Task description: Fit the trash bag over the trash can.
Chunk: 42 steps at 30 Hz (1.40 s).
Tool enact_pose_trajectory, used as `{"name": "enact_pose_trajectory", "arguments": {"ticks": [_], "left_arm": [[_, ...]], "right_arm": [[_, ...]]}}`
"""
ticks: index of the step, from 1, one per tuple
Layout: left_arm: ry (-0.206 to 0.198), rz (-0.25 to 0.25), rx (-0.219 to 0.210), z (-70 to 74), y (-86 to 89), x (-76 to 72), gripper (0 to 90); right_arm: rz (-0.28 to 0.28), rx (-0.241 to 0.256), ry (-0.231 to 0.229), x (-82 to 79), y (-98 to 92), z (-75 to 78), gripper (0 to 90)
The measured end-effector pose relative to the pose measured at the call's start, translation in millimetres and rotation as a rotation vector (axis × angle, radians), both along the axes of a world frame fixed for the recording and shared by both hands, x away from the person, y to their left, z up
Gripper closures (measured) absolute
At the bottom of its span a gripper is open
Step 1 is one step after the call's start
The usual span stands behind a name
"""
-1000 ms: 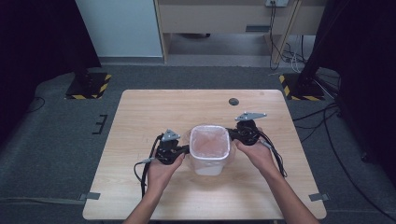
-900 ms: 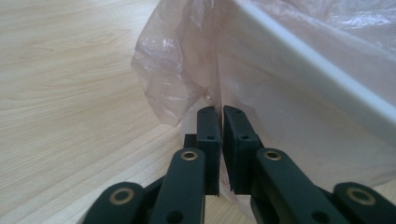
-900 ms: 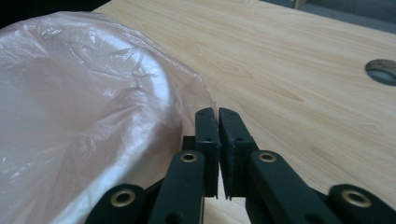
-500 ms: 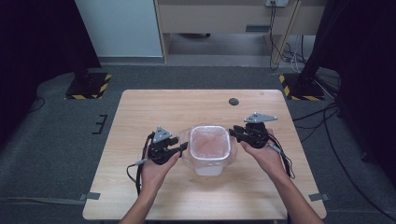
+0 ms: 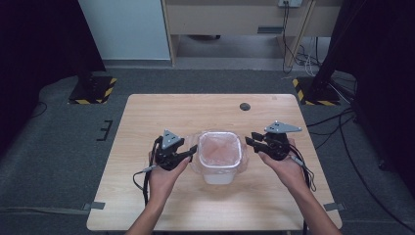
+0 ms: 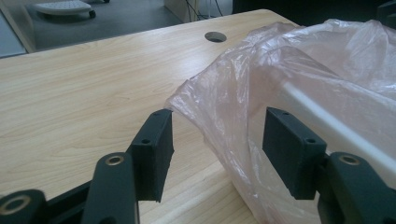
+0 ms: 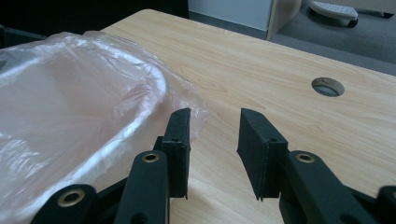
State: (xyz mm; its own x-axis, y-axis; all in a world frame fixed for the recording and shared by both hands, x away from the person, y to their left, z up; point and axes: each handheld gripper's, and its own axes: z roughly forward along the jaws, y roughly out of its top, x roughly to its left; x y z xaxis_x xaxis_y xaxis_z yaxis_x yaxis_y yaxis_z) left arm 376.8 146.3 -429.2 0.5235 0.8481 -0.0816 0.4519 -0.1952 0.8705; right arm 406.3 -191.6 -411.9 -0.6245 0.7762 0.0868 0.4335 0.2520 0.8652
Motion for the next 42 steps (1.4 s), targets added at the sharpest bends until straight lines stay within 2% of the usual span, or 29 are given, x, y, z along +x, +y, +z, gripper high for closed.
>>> {"name": "enact_pose_trajectory", "arguments": {"ticks": [5,7,12,13,17,21,25,28,31,34,37,42], "left_arm": [[-0.020,-0.011,-0.007,2.8,4.0,-1.4,40.6],[-0.035,-0.023,0.007,3.9,3.8,-0.6,40.5],[-0.032,-0.022,0.011,3.6,3.7,7.2,39.9],[-0.023,-0.018,-0.001,2.9,3.2,9.2,39.9],[-0.008,-0.023,-0.003,0.9,3.1,14.2,39.6],[0.014,-0.038,0.004,-1.1,2.1,16.9,43.4],[0.038,-0.053,0.005,-2.5,0.6,20.9,49.4],[0.056,-0.060,0.002,-3.3,-1.0,23.4,55.7],[0.074,-0.065,-0.004,-4.2,-2.2,26.0,61.9],[0.084,-0.068,-0.030,-4.2,-2.8,27.8,68.6],[0.087,-0.074,-0.053,-3.4,-3.6,29.0,75.1],[0.111,-0.063,-0.046,-5.3,-5.8,33.2,84.1]], "right_arm": [[0.010,0.005,-0.006,-8.1,-2.6,3.2,62.9],[0.016,0.006,-0.005,-11.1,-3.3,3.7,62.4],[0.031,0.015,-0.006,-20.1,-5.6,4.1,60.9],[0.034,0.017,-0.009,-22.5,-6.5,4.0,60.3],[0.045,0.031,-0.015,-28.0,-9.5,3.5,55.9],[0.080,0.048,-0.024,-31.9,-10.6,2.0,49.5],[0.116,0.036,-0.012,-31.7,-8.7,-3.2,44.9],[0.134,0.035,0.017,-30.1,-7.8,-8.4,44.9],[0.155,0.041,0.060,-27.6,-8.2,-13.2,49.7],[0.177,0.031,0.093,-26.5,-8.0,-16.4,59.8],[0.187,0.034,0.111,-26.1,-7.6,-18.0,71.5],[0.200,0.021,0.125,-25.9,-7.1,-19.5,89.0]]}}
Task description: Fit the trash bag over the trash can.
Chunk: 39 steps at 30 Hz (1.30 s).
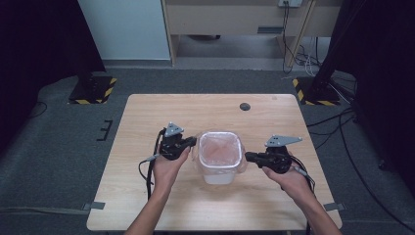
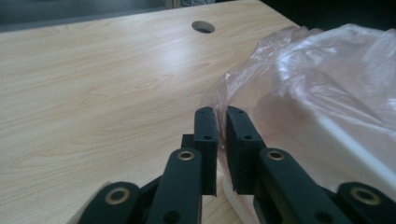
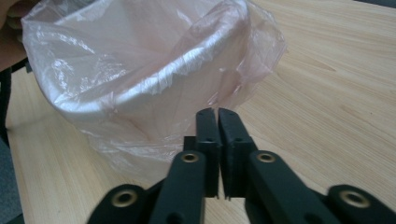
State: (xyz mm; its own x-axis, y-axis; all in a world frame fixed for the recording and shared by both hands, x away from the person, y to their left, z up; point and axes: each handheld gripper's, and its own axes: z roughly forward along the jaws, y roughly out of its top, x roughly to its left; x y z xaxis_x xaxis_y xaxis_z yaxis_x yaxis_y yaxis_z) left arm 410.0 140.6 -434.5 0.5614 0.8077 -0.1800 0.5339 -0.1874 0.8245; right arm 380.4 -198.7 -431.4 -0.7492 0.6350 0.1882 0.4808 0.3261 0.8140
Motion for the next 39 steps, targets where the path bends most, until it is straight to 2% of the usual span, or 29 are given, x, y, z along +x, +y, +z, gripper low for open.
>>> {"name": "enact_pose_trajectory", "arguments": {"ticks": [3,6,8,12,16,18,19,21,22,25,30,35,39], "left_arm": [[0.038,0.006,0.006,-4.9,-2.3,5.2,86.2],[0.096,-0.001,0.018,-11.5,-5.0,11.5,87.1],[0.117,-0.006,0.024,-15.7,-6.6,13.1,87.1],[0.129,-0.008,0.027,-24.2,-6.8,13.1,86.8],[0.121,-0.004,0.023,-27.1,-6.3,12.2,86.1],[0.111,-0.003,0.022,-27.0,-6.4,12.0,85.4],[0.091,0.000,0.019,-25.5,-5.8,10.8,83.8],[0.047,0.028,0.029,-22.1,-4.6,7.6,73.9],[0.010,0.035,0.043,-19.6,-2.5,5.5,68.8],[-0.039,0.048,0.044,-11.5,4.3,-5.0,62.6],[-0.093,0.052,0.026,-0.4,17.9,-22.0,53.3],[-0.128,0.047,-0.010,8.2,27.4,-35.6,43.8],[-0.105,-0.010,-0.003,4.5,27.0,-49.7,39.1]], "right_arm": [[0.002,-0.012,0.006,-0.5,1.3,-1.0,90.0],[0.004,-0.033,0.006,-0.6,3.6,-3.0,90.0],[0.009,-0.051,0.008,-1.0,5.2,-4.8,90.0],[0.020,-0.074,0.010,-3.5,6.6,-8.1,90.0],[0.031,-0.090,0.012,-4.8,7.1,-12.0,90.0],[0.034,-0.103,0.018,-5.8,8.3,-13.9,90.0],[0.033,-0.108,0.016,-5.9,8.5,-14.4,90.0],[0.019,-0.100,0.009,-6.6,7.4,-12.5,89.8],[0.012,-0.098,-0.003,-7.2,5.9,-10.5,86.8],[-0.002,-0.062,-0.020,-9.9,0.0,-5.3,71.0],[-0.002,-0.031,-0.057,-16.5,-7.4,-2.6,57.2],[0.038,-0.027,-0.076,-24.9,-4.9,-6.2,45.2],[0.054,-0.046,-0.079,-26.8,3.1,-11.3,39.8]]}}
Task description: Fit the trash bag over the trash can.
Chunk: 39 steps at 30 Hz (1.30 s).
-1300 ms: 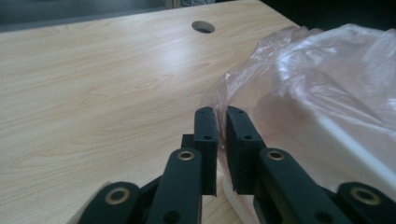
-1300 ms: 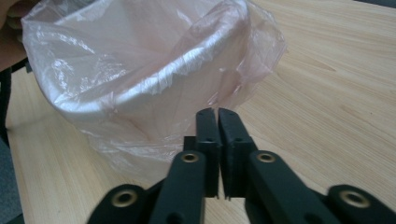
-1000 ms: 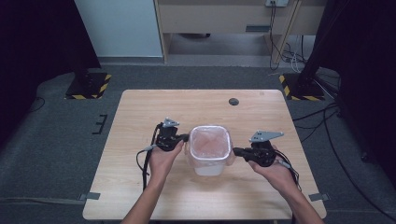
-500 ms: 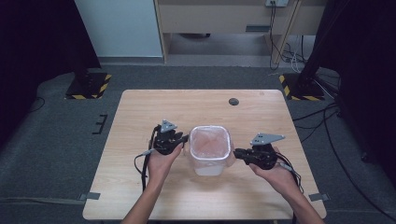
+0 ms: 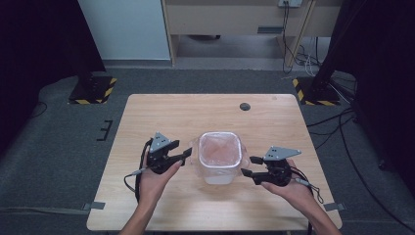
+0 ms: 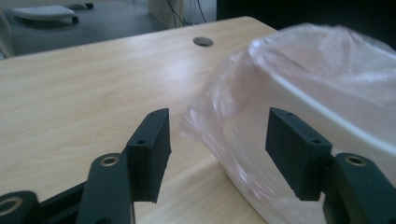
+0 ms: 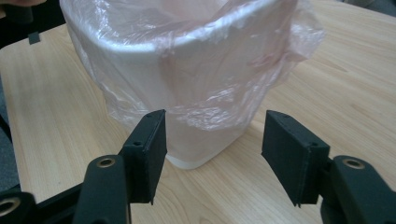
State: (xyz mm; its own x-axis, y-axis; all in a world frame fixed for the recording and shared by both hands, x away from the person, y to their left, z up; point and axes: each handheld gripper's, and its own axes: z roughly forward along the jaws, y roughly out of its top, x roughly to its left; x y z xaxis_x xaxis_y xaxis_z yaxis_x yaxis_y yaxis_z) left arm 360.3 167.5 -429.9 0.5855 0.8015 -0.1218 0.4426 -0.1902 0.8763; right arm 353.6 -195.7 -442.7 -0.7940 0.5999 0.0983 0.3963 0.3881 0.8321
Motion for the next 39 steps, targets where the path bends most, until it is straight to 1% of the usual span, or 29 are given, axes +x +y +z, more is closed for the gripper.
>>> {"name": "enact_pose_trajectory", "arguments": {"ticks": [2,3,4,6,9,11,12,15,16,18,20,22,23,24,26,27,31,35,39], "left_arm": [[0.009,-0.024,0.011,-4.2,-1.0,-7.0,37.4],[0.014,-0.033,0.003,-5.9,-1.5,-10.0,36.5],[0.017,-0.043,0.006,-7.0,-1.4,-12.0,35.1],[0.031,-0.077,0.028,-11.5,-3.2,-18.0,32.4],[0.046,-0.114,0.030,-18.0,-6.5,-21.9,28.7],[0.083,-0.165,0.057,-23.7,-12.2,-23.2,25.4],[0.085,-0.171,0.065,-25.4,-14.3,-24.0,24.8],[0.091,-0.199,0.082,-28.9,-23.3,-24.5,24.8],[0.092,-0.209,0.083,-29.6,-26.0,-24.9,25.0],[0.093,-0.234,0.098,-30.9,-30.4,-26.5,26.5],[0.090,-0.247,0.116,-32.6,-33.8,-28.2,29.7],[0.086,-0.256,0.126,-33.5,-35.7,-29.7,35.4],[0.086,-0.261,0.129,-33.3,-36.2,-30.2,36.1],[0.081,-0.263,0.132,-32.8,-36.3,-30.8,38.3],[0.075,-0.264,0.133,-32.0,-36.2,-31.3,43.3],[0.071,-0.262,0.134,-31.6,-36.1,-31.5,46.9],[0.055,-0.255,0.142,-30.5,-35.1,-32.3,60.5],[0.064,-0.261,0.167,-30.7,-35.4,-31.3,72.9],[0.073,-0.261,0.184,-32.7,-37.5,-30.1,82.4]], "right_arm": [[0.009,-0.004,0.007,0.2,2.6,-2.0,38.6],[0.011,-0.004,0.012,0.4,3.7,-3.1,38.3],[0.015,-0.006,0.014,0.2,4.4,-4.0,38.2],[0.019,-0.012,0.022,-1.0,5.6,-5.9,37.3],[0.021,-0.020,0.029,-1.4,7.3,-10.6,35.3],[0.018,-0.022,0.032,-2.1,8.9,-12.1,36.8],[0.019,-0.025,0.025,-2.5,9.6,-11.9,39.5],[0.015,-0.018,0.004,-5.1,10.1,-9.6,52.0],[0.013,-0.015,0.001,-5.5,10.1,-9.1,55.3],[0.010,-0.021,0.002,-5.5,9.7,-9.0,62.1],[0.007,-0.029,-0.002,-5.4,9.7,-9.1,69.8],[0.014,-0.034,-0.001,-5.1,10.3,-9.2,77.4],[0.017,-0.036,0.005,-5.6,11.1,-9.1,79.8],[0.025,-0.038,0.001,-5.8,12.2,-9.7,82.3],[0.034,-0.049,-0.001,-6.6,13.7,-9.9,88.3],[0.037,-0.053,-0.002,-6.7,14.4,-10.2,90.0],[0.046,-0.064,0.006,-7.0,16.5,-11.4,90.0],[0.058,-0.080,0.016,-7.6,18.9,-13.7,90.0],[0.060,-0.090,0.027,-6.6,19.6,-15.4,90.0]]}}
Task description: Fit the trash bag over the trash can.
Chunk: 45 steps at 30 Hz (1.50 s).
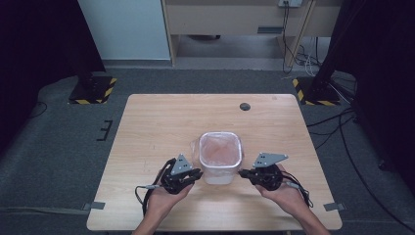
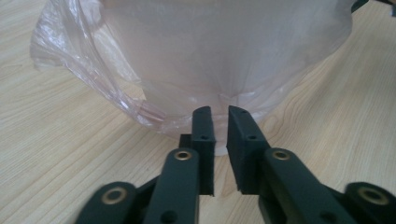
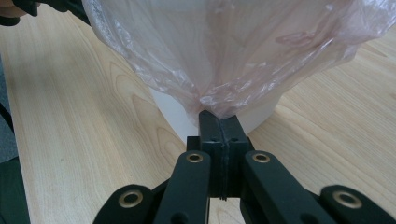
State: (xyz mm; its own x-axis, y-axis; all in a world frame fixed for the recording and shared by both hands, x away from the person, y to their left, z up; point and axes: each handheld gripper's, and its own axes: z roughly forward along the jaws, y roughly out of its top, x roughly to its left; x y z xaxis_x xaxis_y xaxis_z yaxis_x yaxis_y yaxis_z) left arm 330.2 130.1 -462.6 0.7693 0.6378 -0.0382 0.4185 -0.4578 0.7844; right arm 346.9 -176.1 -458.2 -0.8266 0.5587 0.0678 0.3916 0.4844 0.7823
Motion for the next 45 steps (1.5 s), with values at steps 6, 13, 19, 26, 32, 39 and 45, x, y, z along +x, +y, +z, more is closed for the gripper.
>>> {"name": "enact_pose_trajectory", "arguments": {"ticks": [6,13,19,26,32,39,45], "left_arm": [[0.021,-0.001,0.026,-3.3,-1.8,4.5,90.0],[0.030,0.022,0.058,-6.9,0.4,9.0,90.0],[0.041,0.035,0.081,-12.0,2.1,12.5,90.0],[0.019,0.061,0.077,-9.8,2.7,8.4,84.5],[-0.016,0.100,0.067,-3.7,7.2,1.9,70.6],[-0.039,0.143,0.034,0.5,7.3,0.7,56.7],[-0.050,0.144,0.025,1.7,4.4,-1.0,51.4]], "right_arm": [[0.001,-0.014,0.006,1.1,1.3,-3.2,90.0],[0.003,-0.044,0.012,2.9,3.5,-9.4,90.0],[0.008,-0.059,0.021,3.4,6.3,-13.2,90.0],[0.008,-0.051,0.015,1.1,2.2,-10.2,71.0],[-0.016,0.018,-0.008,-2.6,-21.9,5.9,45.2],[-0.023,0.137,-0.065,1.9,-37.1,41.3,37.9],[0.053,0.138,-0.092,12.6,-10.2,70.6,32.7]]}}
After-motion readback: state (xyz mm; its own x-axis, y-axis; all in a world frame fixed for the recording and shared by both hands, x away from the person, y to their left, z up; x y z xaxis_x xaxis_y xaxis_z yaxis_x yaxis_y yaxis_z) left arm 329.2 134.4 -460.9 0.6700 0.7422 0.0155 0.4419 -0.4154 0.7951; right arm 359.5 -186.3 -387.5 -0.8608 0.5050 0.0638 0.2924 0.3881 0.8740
